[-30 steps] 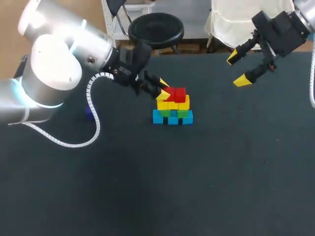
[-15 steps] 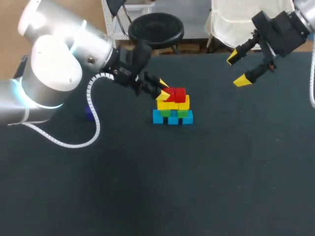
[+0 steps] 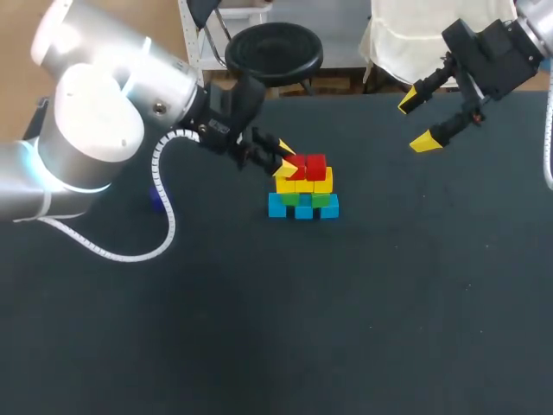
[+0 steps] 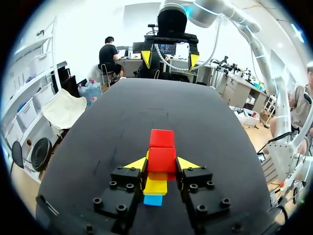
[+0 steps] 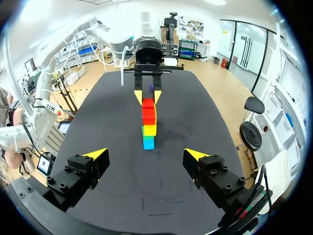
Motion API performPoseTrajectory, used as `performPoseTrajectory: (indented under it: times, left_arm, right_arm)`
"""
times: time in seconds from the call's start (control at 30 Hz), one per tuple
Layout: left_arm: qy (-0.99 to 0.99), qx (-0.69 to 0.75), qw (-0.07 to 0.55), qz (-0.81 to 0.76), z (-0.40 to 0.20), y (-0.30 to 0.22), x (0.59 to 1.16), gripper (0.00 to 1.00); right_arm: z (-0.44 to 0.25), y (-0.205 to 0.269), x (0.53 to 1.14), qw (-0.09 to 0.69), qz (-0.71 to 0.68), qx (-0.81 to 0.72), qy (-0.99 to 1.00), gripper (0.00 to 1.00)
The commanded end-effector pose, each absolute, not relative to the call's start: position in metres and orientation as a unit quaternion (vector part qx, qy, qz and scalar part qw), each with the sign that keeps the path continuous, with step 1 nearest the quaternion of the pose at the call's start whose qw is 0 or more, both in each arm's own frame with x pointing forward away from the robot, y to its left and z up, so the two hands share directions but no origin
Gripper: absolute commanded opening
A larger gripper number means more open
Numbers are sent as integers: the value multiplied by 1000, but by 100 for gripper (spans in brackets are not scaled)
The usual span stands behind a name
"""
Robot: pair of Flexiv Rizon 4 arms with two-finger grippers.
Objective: Place the blue cubes, place green cubes on the blue cubes, place the yellow cubes on the green cubes, then place the red cubes on the yellow cubes, and place purple cube on the red cubes.
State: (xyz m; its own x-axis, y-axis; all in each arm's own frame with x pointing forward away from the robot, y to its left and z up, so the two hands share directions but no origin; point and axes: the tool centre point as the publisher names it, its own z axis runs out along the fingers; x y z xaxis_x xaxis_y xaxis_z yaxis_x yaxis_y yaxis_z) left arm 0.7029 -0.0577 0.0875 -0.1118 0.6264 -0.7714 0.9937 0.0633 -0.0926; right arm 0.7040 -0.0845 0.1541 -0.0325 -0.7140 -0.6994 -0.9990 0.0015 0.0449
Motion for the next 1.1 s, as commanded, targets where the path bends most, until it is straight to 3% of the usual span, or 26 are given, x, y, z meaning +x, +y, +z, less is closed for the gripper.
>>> performPoseTrajectory:
  times: [0.03,0.53,0.57,0.67,0.7,0.77,0.83,0.9,0.93,1.03,1.1]
  left_arm:
    - [672,601,286,-323,87,-58,702,0]
    - [680,595,281,-325,84,-60,702,0]
    - [680,593,281,-325,84,-59,703,20]
    - [684,590,282,-323,84,-58,705,43]
    - [685,589,283,-322,85,-57,705,47]
    - [685,590,284,-321,85,-57,707,42]
    - [686,588,285,-319,86,-57,707,47]
    - [687,587,286,-319,86,-57,708,76]
    - [687,587,286,-319,86,-57,708,83]
    - [690,581,292,-319,89,-56,708,96]
    - [690,578,298,-319,92,-54,708,95]
  right_arm:
    - [154,-84,704,253,281,-648,661,100]
    - [154,-84,704,253,281,-648,661,100]
    - [154,-84,704,253,281,-648,661,100]
    - [154,-84,704,253,281,-648,661,100]
    - [154,-84,704,253,281,-648,661,100]
    - [154,-84,704,253,281,-648,661,100]
    - [154,-84,704,253,281,-648,661,100]
    - [154,-84,704,253,281,-648,661,100]
    - [154,-84,704,253,281,-648,661,100]
    - [154,-84,704,253,281,-648,661,100]
    - [154,-84,704,253,281,-648,661,100]
